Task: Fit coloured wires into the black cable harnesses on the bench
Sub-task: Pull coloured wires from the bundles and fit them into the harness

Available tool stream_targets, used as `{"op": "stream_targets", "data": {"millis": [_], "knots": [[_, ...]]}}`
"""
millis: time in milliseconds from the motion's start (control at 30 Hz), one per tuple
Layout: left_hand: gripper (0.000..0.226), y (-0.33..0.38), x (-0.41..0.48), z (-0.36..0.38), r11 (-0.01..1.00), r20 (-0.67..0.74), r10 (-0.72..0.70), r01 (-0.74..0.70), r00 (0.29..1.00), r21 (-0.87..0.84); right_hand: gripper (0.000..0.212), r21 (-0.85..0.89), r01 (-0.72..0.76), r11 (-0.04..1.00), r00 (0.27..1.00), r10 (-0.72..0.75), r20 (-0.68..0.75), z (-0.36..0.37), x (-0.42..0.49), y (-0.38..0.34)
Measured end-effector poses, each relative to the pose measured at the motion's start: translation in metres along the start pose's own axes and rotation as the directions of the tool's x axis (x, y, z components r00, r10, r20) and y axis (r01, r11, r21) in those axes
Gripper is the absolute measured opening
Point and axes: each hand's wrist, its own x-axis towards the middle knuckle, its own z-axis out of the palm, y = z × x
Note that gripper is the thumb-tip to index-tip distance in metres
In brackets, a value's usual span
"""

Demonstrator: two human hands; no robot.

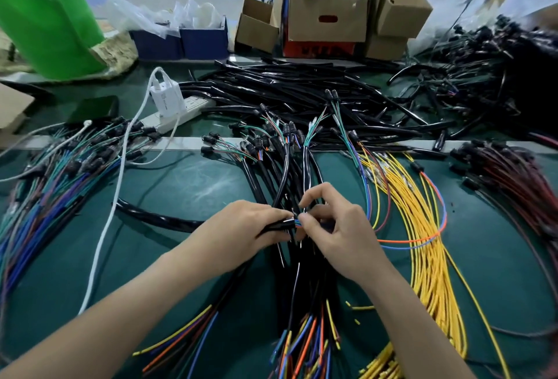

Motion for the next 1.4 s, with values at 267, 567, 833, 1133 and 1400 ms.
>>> {"op": "stream_targets", "data": {"millis": [267, 567, 833, 1133, 1400], "knots": [[0.027, 0.025, 0.019, 0.001, 0.925, 0.327, -0.044, -0.086, 0.944, 0.371, 0.019, -0.154, 0.155, 0.976, 0.986, -0.162, -0.038, 0.01, -0.007, -0.011], [0.031, 0.03, 0.009, -0.015, 0.95, 0.203, -0.19, 0.128, 0.961, 0.283, 0.043, -0.302, 0.165, 0.939, 0.918, -0.258, -0.301, 0.005, -0.003, 0.001], [0.048, 0.027, -0.012, -0.058, 0.975, 0.259, -0.204, 0.174, 0.944, 0.136, 0.023, -0.428, 0.259, 0.866, 0.86, -0.408, -0.306, -0.012, 0.012, -0.013], [0.036, 0.029, 0.009, -0.072, 0.996, 0.053, -0.079, 0.081, 0.995, -0.04, 0.049, -0.183, 0.284, 0.941, 0.883, -0.332, -0.332, -0.027, 0.033, -0.018], [0.036, 0.022, 0.024, -0.068, 0.989, 0.163, -0.14, 0.129, 0.977, 0.073, 0.03, -0.533, 0.299, 0.791, 0.872, -0.453, -0.183, -0.034, 0.052, -0.049]]}}
